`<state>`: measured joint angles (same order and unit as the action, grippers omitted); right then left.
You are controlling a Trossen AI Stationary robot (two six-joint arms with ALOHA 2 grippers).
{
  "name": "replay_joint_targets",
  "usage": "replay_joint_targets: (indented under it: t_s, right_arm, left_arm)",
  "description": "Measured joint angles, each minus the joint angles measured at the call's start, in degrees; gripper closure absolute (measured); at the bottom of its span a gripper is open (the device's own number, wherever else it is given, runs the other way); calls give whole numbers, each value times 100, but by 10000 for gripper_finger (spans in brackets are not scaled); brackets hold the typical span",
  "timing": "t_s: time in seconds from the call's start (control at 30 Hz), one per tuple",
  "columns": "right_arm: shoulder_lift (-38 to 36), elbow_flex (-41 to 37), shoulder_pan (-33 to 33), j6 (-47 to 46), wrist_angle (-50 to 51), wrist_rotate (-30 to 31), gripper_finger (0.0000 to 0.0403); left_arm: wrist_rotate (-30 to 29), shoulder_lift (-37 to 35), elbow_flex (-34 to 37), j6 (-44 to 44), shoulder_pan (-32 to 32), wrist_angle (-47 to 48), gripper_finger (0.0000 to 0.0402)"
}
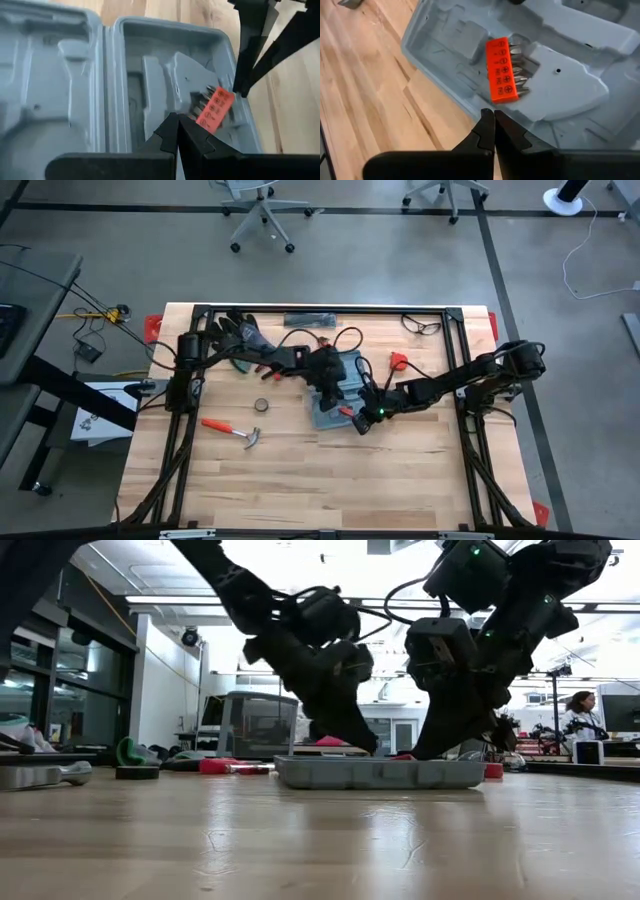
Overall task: Prefit tool cases
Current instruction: Put the bottom screwdriver bit set into the gray prefit tool case
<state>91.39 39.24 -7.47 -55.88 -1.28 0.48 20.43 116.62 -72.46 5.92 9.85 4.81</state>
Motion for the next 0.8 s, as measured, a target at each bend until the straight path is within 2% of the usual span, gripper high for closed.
replay_joint_targets:
  t_s: [0.17, 0.4, 0.8]
  right_arm:
    - [0, 0, 10, 1, 145, 4, 403]
    - [0, 0, 164, 87, 215, 34, 403]
    - [7, 0, 512, 475, 135, -93, 403]
  left_arm:
    - [92, 224, -382, -357, -40, 514, 401]
    - [111, 320, -401, -619, -163, 966, 401]
    - [220, 321, -399, -509, -319, 973, 402]
